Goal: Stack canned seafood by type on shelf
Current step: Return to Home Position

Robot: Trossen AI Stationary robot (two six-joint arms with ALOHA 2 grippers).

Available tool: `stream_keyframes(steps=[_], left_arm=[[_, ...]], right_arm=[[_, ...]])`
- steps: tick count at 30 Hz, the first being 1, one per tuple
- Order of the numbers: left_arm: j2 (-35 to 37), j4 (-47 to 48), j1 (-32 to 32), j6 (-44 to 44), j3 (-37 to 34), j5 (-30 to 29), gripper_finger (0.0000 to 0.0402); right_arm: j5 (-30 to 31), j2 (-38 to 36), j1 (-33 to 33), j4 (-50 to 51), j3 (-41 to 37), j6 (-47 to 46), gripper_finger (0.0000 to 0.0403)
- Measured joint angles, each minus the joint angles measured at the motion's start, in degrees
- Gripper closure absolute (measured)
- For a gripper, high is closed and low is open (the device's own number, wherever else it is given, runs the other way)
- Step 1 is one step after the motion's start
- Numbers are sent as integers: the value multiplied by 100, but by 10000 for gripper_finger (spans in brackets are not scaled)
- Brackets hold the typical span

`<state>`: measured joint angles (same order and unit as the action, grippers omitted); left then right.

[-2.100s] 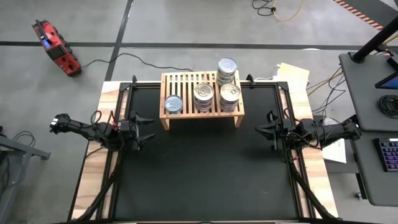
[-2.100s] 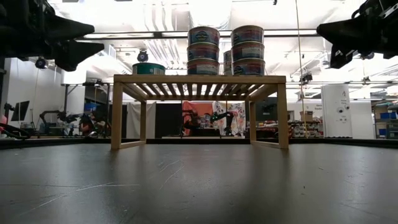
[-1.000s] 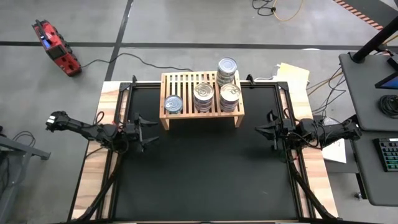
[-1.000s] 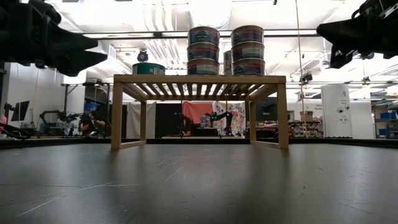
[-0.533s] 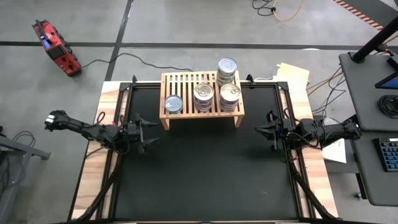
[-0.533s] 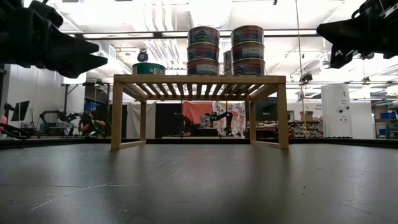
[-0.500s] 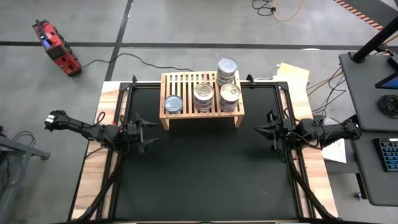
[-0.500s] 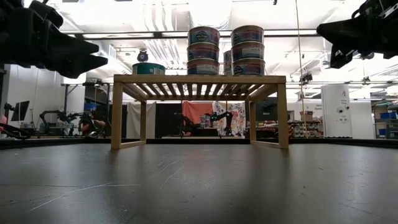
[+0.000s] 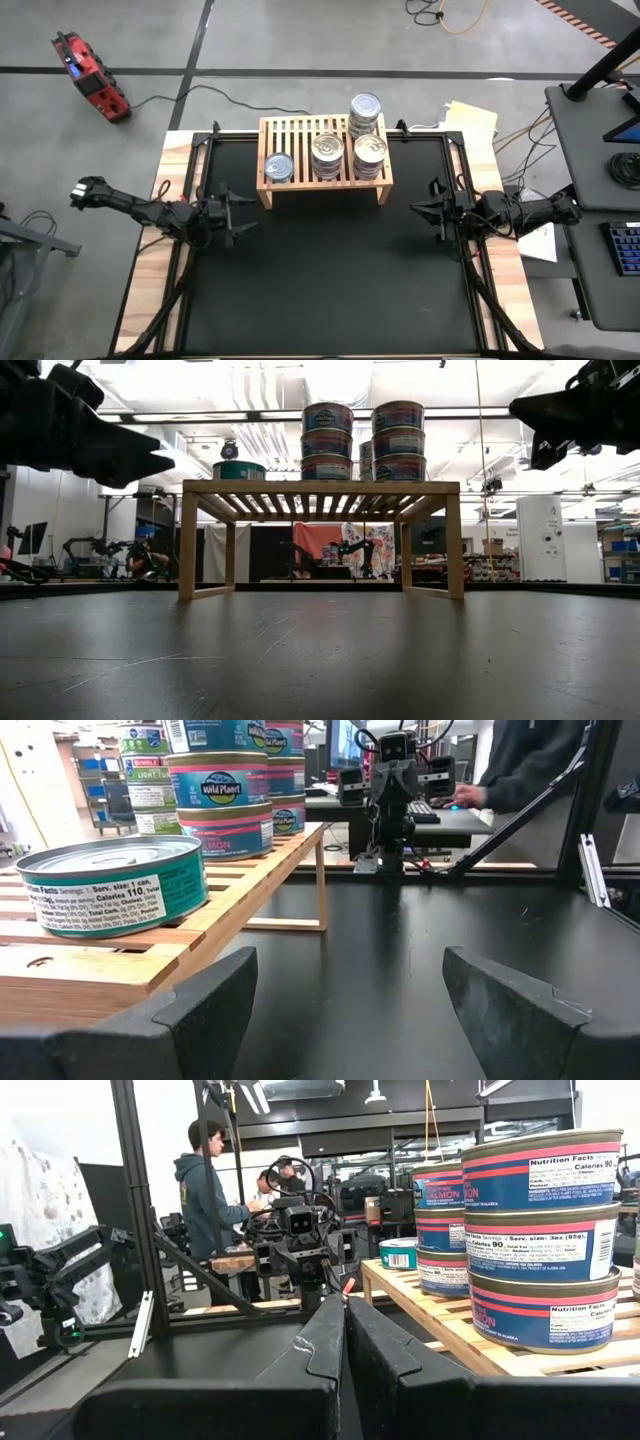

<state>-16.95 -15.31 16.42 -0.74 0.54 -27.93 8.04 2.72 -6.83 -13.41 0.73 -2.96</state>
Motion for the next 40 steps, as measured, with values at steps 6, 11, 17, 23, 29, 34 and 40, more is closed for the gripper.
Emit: stream_keyframes(steps=[6,11,17,23,29,34,40], left_arm=[[-74,0,1,0,0,-1,98],[-138,0,1,-1,0,0,98],[-201,0,-1,1,0,0,98],[-252,0,0,0,0,0,98],[-297,-2,1,0,0,0,98],[-298,-2,1,1,0,0,98],[-306,0,0,0,0,0,98]], right_arm=[[1,0,0,0,2,0,394],[-1,0,0,0,2,0,394],[1,0,0,0,2,1,394],[0,0,0,0,2,0,394],[1,0,0,0,2,0,394],[1,0,0,0,2,0,394],[0,0,0,0,2,0,394]])
